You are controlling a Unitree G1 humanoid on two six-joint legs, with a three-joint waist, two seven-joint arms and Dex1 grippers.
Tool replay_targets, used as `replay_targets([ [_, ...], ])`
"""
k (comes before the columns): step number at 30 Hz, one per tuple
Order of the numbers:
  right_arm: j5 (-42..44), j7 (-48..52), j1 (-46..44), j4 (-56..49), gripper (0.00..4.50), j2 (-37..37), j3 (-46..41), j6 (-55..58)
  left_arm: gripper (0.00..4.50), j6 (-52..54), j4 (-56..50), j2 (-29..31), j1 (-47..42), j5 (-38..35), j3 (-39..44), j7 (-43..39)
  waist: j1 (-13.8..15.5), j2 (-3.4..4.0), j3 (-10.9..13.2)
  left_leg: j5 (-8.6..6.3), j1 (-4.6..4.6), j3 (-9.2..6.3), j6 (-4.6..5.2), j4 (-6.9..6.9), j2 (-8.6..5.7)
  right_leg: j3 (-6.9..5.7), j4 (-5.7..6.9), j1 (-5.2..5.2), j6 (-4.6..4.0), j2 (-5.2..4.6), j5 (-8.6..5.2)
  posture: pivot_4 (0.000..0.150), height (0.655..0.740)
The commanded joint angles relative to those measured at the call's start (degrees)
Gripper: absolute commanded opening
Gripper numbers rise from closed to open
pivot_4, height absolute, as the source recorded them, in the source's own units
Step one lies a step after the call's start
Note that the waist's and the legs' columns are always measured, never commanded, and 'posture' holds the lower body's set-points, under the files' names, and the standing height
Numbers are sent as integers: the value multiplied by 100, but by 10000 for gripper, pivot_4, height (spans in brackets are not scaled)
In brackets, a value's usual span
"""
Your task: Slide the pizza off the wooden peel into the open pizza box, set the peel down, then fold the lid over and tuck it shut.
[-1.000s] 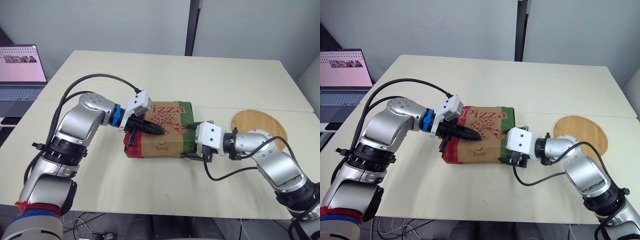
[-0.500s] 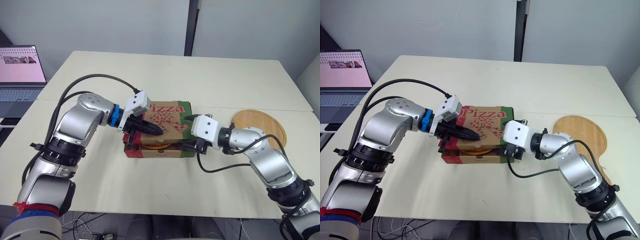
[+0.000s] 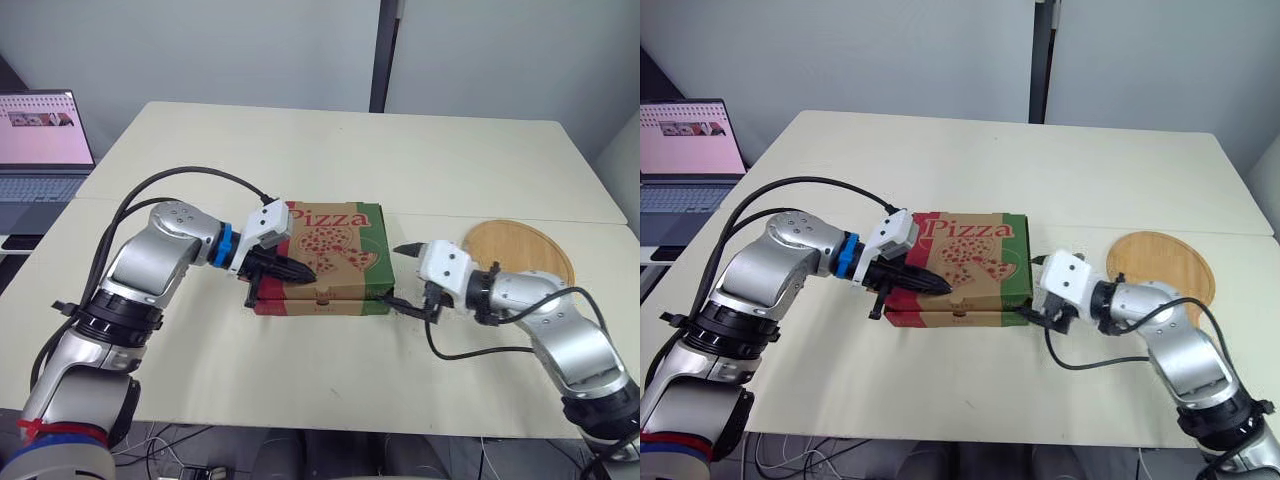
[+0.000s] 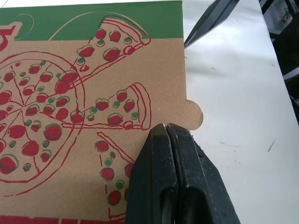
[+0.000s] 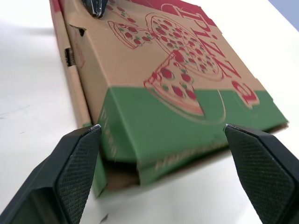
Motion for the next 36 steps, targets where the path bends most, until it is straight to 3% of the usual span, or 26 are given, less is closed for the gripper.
replay_targets([
  [1, 650, 312, 88, 101, 44872, -223, -766, 185, 0, -42, -115, 74, -1, 7, 125, 27, 0, 0, 0, 0, 0, 0, 0, 0, 0, -1, 0, 1, 0, 0, 0, 1500, 7368],
  [4, 569, 249, 67, 543, 44872, -261, -786, 2, 0, -41, -97, 89, -18, 1, 150, 37, -8, 0, 0, 0, 2, 4, 0, 0, 1, 0, -1, 2, 0, 1, 0, 1500, 7368],
  [7, 318, 231, -60, 918, 39324, -187, -449, -275, 0, -33, -115, 113, -3, -13, 168, 39, -15, 0, 0, 0, 3, 6, 0, 0, 1, 3, 0, 1, 0, 3, 0, 1500, 7368],
  [18, 572, 568, -281, 1259, 469, 447, 141, -482, 0, -2, -182, 124, 49, -39, 178, 73, -7, 0, 0, 0, 1, 5, 0, 0, 1, 3, 2, 0, 0, 2, 0, 1500, 7368],
  [22, 613, 552, -282, 1253, 469, 469, 105, -433, 0, -3, -206, 120, 60, -41, 164, 80, -19, 1, 0, 0, 3, 3, 0, 0, 3, 1, 3, -1, 0, 4, 0, 1500, 7368],
  [26, 234, 630, -230, 1352, 469, 5, 68, -760, 0, -12, -225, 127, 82, -39, 152, 96, -7, 1, 0, 0, 2, 5, 0, 0, 1, 2, 2, 0, 0, 3, 0, 1500, 7368],
  [30, 568, 822, -416, 1312, 469, -267, -267, -626, 0, -25, -245, 142, 135, -38, 162, 117, -6, 1, 0, 0, 2, 5, 0, 0, 1, 2, 1, 0, 0, 3, 0, 1500, 7368],
  [36, 1019, 833, -586, 811, 469, 99, -21, -238, 0, 1, -279, 145, 181, -59, 201, 159, -26, 1, 0, 0, 5, 3, 0, 0, 5, 2, 5, 0, 0, 7, 0, 1500, 7368],
])
